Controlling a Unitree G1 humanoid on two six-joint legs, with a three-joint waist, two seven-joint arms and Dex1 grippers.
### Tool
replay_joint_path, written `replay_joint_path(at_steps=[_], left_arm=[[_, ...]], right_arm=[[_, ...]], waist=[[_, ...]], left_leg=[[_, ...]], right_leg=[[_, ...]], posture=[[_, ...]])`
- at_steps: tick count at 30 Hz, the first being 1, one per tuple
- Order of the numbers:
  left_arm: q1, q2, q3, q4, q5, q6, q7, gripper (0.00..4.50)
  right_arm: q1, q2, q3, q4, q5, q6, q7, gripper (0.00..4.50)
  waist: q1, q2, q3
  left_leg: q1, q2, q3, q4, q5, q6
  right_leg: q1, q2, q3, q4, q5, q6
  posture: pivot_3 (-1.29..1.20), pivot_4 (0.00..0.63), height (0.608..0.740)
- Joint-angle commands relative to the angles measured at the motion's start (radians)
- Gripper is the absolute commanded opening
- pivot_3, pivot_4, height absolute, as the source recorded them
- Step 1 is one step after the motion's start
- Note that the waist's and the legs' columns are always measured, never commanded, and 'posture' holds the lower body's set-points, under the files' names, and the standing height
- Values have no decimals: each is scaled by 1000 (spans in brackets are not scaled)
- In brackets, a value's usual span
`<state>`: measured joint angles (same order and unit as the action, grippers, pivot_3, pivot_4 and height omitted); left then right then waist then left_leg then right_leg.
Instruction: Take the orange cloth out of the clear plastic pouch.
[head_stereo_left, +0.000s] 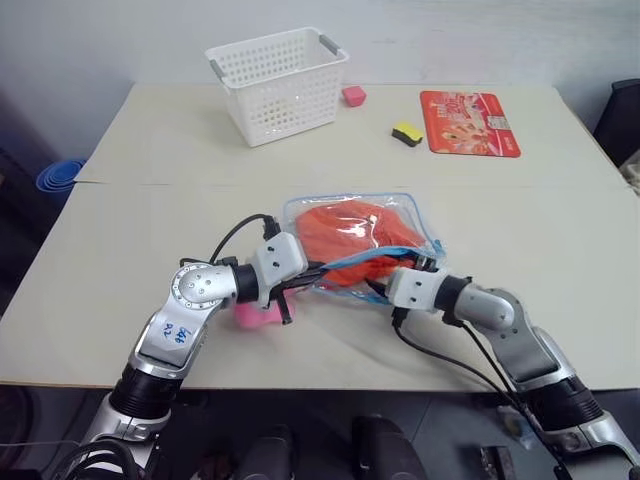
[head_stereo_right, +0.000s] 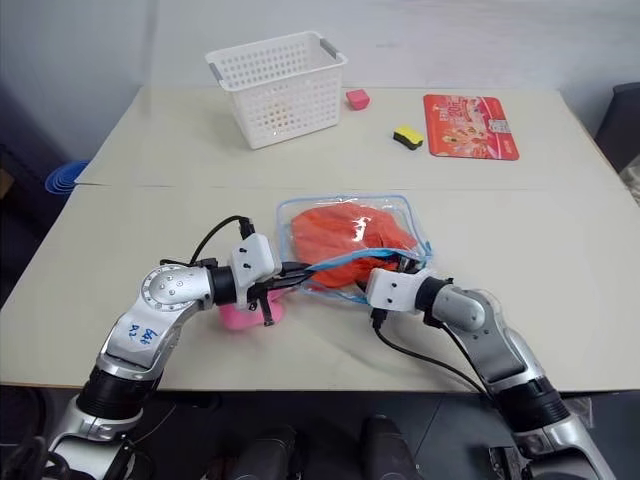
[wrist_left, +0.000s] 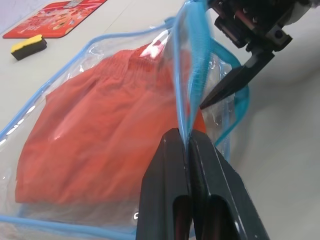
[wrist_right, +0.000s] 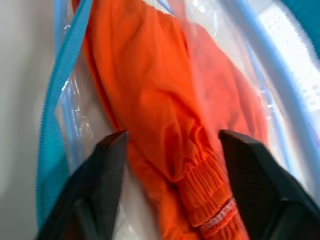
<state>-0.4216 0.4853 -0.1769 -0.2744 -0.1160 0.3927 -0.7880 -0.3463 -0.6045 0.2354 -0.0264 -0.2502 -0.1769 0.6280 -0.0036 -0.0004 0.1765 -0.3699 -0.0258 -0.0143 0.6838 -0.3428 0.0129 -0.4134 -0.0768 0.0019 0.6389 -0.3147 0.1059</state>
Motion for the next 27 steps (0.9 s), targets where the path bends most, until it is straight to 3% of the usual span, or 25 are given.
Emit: replay_joint_path(at_steps=[1, 7, 12, 23, 27], left_arm=[[-9, 7, 22, -46, -19, -6, 7, 0], [-9, 9, 33, -44, -20, -3, 14, 0], [-24, -21, 30, -53, -39, 23, 27, 0], [-20, -40, 6, -110, -75, 72, 20, 0], [-29, -34, 9, -96, -68, 69, 26, 0]], right_arm=[[-16, 3, 6, -2, -14, -47, -6, 2970], [-33, -33, 9, 14, -77, -140, -20, 2970], [-84, -88, 70, 83, -236, -319, -74, 2970], [-250, 49, 138, 314, -428, -274, -241, 2970], [-251, 78, 165, 349, -420, -277, -238, 2800]], waist=[[0, 0, 0], [0, 0, 0], [0, 0, 0], [-6, 0, 0], [-8, 0, 0]], left_leg=[[0, 0, 0, 0, 0, 0], [0, 0, 0, 0, 0, 0], [0, 0, 0, 0, 0, 0], [0, 0, 0, 0, 1, -1], [0, 0, 0, 0, 1, -1]], right_leg=[[0, 0, 0, 0, 0, 0], [0, 0, 0, 0, 0, 0], [0, 0, 0, 0, 0, 0], [-1, 0, 1, 4, 0, 0], [-1, 0, 0, 4, 0, 0]], posture=[[0, 150, 740], [0, 150, 740], [0, 150, 740], [0, 150, 740], [0, 150, 740]])
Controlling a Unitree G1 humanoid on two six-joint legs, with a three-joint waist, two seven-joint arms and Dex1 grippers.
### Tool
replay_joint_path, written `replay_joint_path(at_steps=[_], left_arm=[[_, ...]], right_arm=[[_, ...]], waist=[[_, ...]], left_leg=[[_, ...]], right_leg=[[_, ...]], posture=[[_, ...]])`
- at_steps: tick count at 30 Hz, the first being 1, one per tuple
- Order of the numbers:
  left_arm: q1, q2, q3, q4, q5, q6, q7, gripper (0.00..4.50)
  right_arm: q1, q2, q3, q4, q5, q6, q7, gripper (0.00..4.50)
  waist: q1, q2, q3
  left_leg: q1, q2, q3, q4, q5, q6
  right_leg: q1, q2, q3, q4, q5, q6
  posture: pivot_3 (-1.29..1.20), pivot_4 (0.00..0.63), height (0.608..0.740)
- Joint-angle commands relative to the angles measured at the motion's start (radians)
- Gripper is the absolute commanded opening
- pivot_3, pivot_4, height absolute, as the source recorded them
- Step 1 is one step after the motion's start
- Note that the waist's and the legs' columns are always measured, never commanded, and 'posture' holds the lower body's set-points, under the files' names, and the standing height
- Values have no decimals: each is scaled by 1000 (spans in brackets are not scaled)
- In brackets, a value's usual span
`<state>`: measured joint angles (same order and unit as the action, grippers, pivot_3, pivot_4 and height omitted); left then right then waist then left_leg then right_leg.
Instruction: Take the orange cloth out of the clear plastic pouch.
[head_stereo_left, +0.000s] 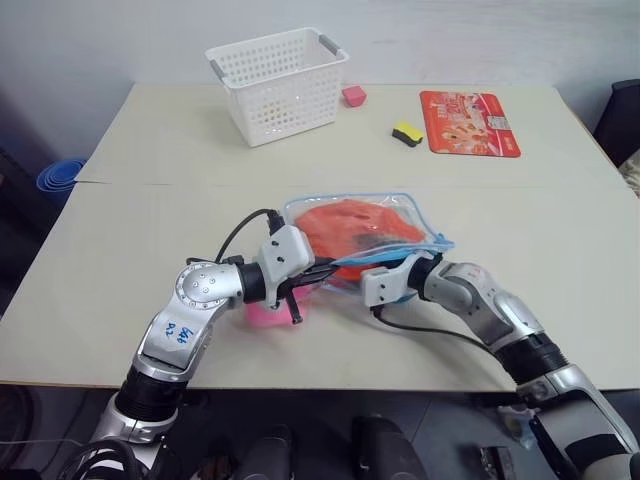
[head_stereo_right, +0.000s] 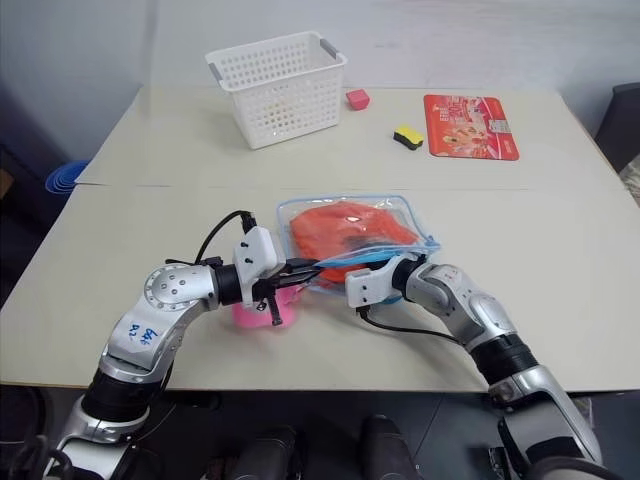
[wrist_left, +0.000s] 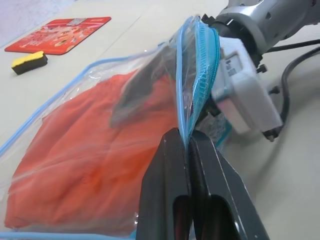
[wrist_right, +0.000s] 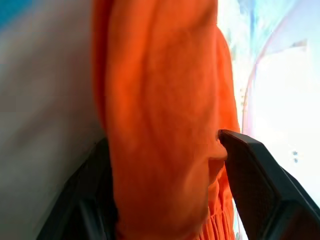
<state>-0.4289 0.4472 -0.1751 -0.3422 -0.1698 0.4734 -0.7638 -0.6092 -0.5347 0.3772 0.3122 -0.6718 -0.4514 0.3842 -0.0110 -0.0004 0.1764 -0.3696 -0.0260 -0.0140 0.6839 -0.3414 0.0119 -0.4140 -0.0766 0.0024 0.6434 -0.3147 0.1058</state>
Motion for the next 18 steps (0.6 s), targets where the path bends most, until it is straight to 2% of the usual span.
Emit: replay_joint_path(at_steps=[1, 3, 9, 18], left_arm=[[-21, 6, 9, -26, -11, -12, 5, 0], [-21, 7, 12, -21, -6, -11, 14, 0], [-39, -24, 39, 14, -12, 18, 71, 0], [-104, -71, 47, 93, -9, 19, 130, 0]], right_arm=[[19, 8, 24, 6, 11, -4, 15, 2599], [31, 2, 25, -5, 24, -5, 29, 2082], [61, -37, 14, -48, 44, -15, 59, 12], [91, -83, 25, -120, 15, -33, 70, 12]], waist=[[-1, 0, 0], [-3, 0, 0], [-2, 0, 0], [4, 0, 0]], left_leg=[[0, 0, 0, 0, 0, 0], [0, 0, 0, 0, 0, 0], [0, 0, 0, 0, 0, 0], [0, 0, 0, 0, 0, 0]], right_leg=[[0, 0, 0, 0, 0, 0], [0, 0, 0, 0, 0, 0], [0, 0, 0, 0, 0, 0], [0, 0, 0, 0, 0, 0]], posture=[[0, 150, 740], [0, 150, 740], [0, 150, 740], [0, 150, 740]])
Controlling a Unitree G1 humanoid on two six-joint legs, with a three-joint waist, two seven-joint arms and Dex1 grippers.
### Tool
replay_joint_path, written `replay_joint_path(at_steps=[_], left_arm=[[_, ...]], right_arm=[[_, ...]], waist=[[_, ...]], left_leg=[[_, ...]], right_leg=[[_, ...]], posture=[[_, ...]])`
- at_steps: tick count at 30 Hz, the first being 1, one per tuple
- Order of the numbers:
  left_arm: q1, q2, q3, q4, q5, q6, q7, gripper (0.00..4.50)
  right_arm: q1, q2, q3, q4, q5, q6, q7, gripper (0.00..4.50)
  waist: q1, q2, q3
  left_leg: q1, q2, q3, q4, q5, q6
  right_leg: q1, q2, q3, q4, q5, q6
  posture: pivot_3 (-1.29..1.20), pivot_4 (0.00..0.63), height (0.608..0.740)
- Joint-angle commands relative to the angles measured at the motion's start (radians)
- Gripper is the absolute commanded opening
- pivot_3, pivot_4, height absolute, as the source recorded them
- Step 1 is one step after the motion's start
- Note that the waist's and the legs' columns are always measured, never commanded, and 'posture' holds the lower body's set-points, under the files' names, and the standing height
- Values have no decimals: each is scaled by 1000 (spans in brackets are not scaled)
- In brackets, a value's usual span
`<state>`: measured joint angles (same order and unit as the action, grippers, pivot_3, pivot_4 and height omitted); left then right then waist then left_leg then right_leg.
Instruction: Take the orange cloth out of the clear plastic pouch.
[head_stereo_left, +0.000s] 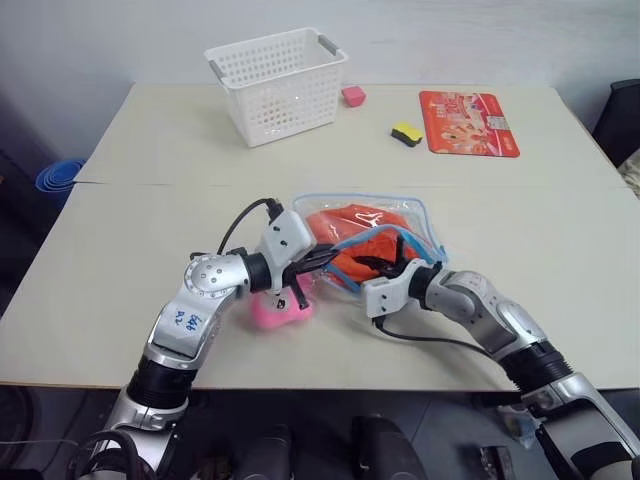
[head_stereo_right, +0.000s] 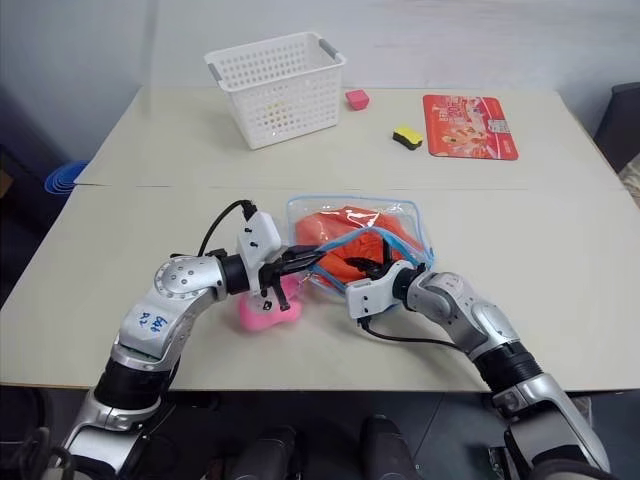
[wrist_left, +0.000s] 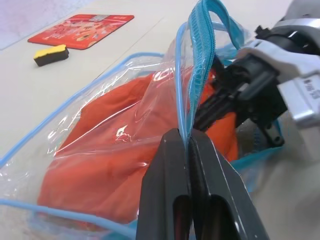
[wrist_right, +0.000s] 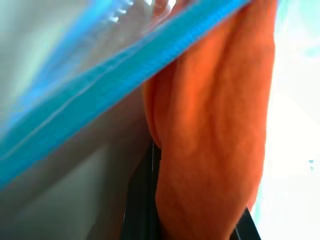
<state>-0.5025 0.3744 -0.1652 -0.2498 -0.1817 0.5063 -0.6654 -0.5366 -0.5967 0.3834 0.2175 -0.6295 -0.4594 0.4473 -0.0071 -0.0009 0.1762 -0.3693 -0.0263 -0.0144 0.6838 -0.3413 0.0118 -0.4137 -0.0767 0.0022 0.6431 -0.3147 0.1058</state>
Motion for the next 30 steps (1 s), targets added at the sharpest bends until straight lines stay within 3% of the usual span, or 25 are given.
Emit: replay_joint_path(at_steps=[1, 13, 21, 27, 30], left_arm=[[-30, 10, 23, 10, 23, -36, 30, 0], [-22, 17, -79, 108, 157, -145, 49, 0], [-58, 49, -66, 229, 244, -201, 93, 0], [-85, 102, -15, 301, 258, -228, 108, 0], [-70, 128, 8, 261, 241, -215, 83, 0]], right_arm=[[19, -25, 21, -32, -42, -31, -5, 12], [50, -108, -26, -252, -14, -157, 4, 12], [191, -327, -41, -342, 212, -368, 114, 12], [250, -460, -106, -227, 214, -475, 115, 12], [211, -490, -150, -50, 134, -494, 53, 12]], waist=[[-1, 0, 0], [3, 0, 0], [6, 0, 0], [0, 0, 0], [-4, -1, 0]], left_leg=[[0, 0, 0, 0, 0, 0], [0, 0, 0, 0, 0, 0], [0, -1, 0, 0, 0, 0], [1, 0, 2, 0, 1, 1], [2, 0, 4, 0, 1, 1]], right_leg=[[0, 0, 0, 0, 0, 0], [0, 0, 0, -1, 0, 0], [0, 0, 0, -3, 0, 0], [1, 0, 1, -3, 0, 0], [0, 0, 3, -1, 0, 0]], posture=[[0, 150, 740], [0, 150, 740], [0, 150, 740], [0, 150, 740], [0, 150, 740]])
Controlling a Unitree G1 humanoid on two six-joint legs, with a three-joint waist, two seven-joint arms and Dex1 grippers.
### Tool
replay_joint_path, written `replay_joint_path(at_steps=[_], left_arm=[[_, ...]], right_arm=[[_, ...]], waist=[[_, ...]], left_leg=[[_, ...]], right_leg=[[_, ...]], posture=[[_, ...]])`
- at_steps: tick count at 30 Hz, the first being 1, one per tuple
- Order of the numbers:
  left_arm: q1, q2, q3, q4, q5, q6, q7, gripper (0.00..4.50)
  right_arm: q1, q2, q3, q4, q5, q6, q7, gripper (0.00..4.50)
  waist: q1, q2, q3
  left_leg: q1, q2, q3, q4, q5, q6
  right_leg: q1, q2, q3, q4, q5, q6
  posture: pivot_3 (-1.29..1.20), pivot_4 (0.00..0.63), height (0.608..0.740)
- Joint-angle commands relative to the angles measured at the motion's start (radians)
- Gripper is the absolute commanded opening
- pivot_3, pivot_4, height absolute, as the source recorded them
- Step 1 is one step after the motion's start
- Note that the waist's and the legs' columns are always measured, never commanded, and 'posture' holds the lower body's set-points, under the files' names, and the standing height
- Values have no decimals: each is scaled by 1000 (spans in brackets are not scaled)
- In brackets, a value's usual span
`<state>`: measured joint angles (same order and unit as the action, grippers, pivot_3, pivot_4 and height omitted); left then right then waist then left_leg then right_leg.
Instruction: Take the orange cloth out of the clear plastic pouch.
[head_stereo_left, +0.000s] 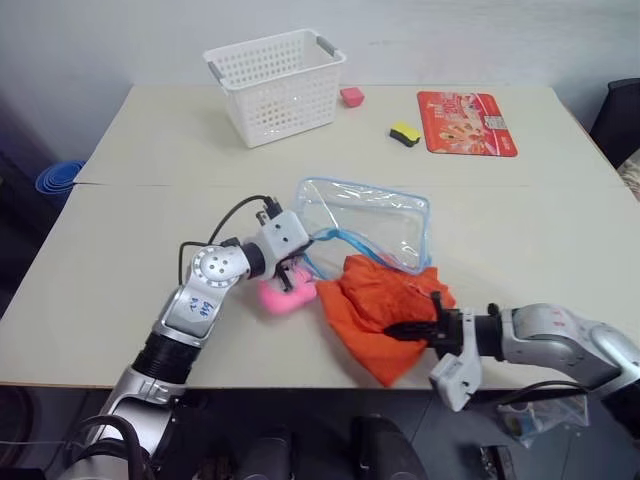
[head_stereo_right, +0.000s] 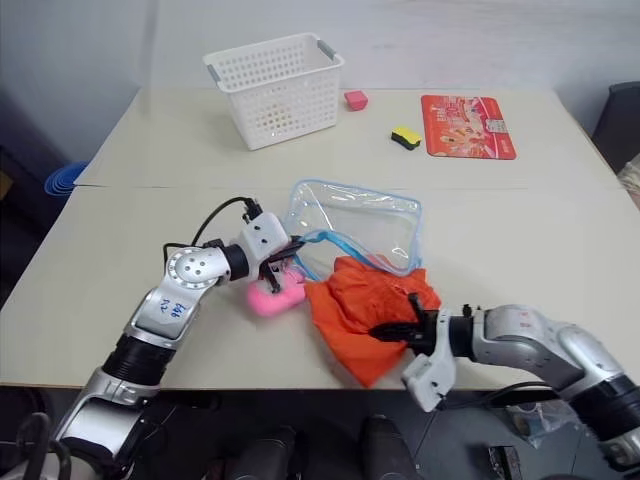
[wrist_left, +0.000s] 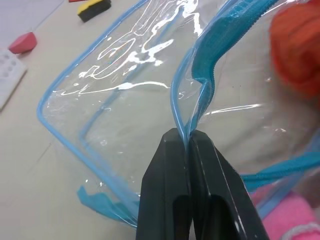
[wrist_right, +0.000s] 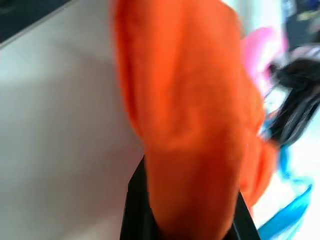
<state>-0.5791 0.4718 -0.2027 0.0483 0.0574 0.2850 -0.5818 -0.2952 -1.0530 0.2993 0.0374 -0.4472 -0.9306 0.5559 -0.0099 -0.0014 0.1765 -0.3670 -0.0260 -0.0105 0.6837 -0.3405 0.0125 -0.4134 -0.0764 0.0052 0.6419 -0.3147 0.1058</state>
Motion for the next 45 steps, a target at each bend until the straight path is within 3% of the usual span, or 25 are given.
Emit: replay_joint_path(at_steps=[1, 7, 10, 15, 17, 23, 27, 28, 33, 39, 42, 43, 45], left_arm=[[11, 35, 48, -48, -2, 10, -6, 0], [75, 50, 31, -183, -26, 40, -59, 0], [116, 52, 7, -274, -64, 47, -122, 0], [133, 64, -15, -291, -28, 46, -124, 0], [134, 62, -14, -294, -35, 47, -129, 0], [145, 45, -23, -332, -93, 62, -184, 0], [146, 35, -18, -375, -171, 104, -242, 0], [145, 40, -16, -383, -189, 111, -261, 228], [145, 87, -5, -376, -237, 113, -343, 1533], [144, 94, 9, -337, -208, 77, -309, 3103], [157, 88, 67, -372, -261, 148, -281, 4024], [161, 87, 101, -388, -296, 196, -270, 4390], [176, 112, 219, -429, -442, 326, -293, 4452]], right_arm=[[-42, -37, -72, 170, -67, -29, -71, 12], [-196, -88, -68, 550, -236, -48, -246, 12], [-309, -62, -82, 757, -219, 57, -304, 12], [-452, -106, 9, 906, -430, 254, -556, 12], [-471, -108, 8, 929, -417, 255, -579, 12], [-325, -41, -8, 816, -238, 99, -443, 12], [-258, 44, -94, 828, -36, 207, -300, 12], [-247, 69, -126, 833, 29, 249, -257, 3], [-163, 136, -284, 699, 333, 453, -39, 1492], [8, 109, -429, 373, 582, 679, 152, 3252], [115, 77, -518, 195, 692, 819, 237, 4292], [151, 61, -552, 151, 716, 848, 261, 4500], [220, 23, -660, 104, 777, 915, 309, 4500]], waist=[[0, 0, 0], [4, 0, 0], [5, 0, 0], [5, 0, 0], [5, 0, 0], [-2, 0, 0], [-10, 0, 0], [-14, 0, 0], [-18, 0, 0], [-13, 0, 0], [-6, 0, 0], [-4, 0, 0], [1, 0, 0]], left_leg=[[0, 0, 0, 0, 0, 0], [-1, 0, 0, 0, 0, 0], [-1, 0, 1, 0, 0, 0], [-1, 0, 2, -1, 0, 0], [-1, 0, 2, -1, 0, 0], [-2, 0, 2, -2, 0, 0], [-1, 0, 3, -1, 0, 1], [-1, 0, 3, -1, 0, 1], [1, 1, 2, 0, 1, 1], [0, 1, 0, 0, 0, 1], [-1, 1, -1, -1, 0, 1], [-1, 1, -1, -1, 0, 2], [-1, 1, -1, -1, 0, 2]], right_leg=[[0, 0, 0, 0, 0, 0], [0, -1, 0, -1, 0, 0], [0, -1, 1, -1, 0, 0], [-1, -1, 1, -2, 0, 0], [-1, -1, 1, -2, 0, -1], [-1, 0, 1, -3, 0, -1], [0, 0, 1, -2, 0, 0], [0, 0, 2, -2, 0, 0], [2, 0, 1, -1, 0, 0], [2, -1, 0, -2, 0, 0], [2, -1, 0, -2, 0, 0], [1, -1, 0, -2, 0, 0], [1, -1, 0, -2, 0, 0]], posture=[[0, 150, 740], [0, 150, 740], [0, 150, 740], [0, 150, 740], [0, 150, 740], [0, 150, 740], [0, 150, 740], [0, 150, 740], [0, 150, 740], [0, 150, 740], [0, 150, 740], [0, 150, 740], [0, 150, 740]])
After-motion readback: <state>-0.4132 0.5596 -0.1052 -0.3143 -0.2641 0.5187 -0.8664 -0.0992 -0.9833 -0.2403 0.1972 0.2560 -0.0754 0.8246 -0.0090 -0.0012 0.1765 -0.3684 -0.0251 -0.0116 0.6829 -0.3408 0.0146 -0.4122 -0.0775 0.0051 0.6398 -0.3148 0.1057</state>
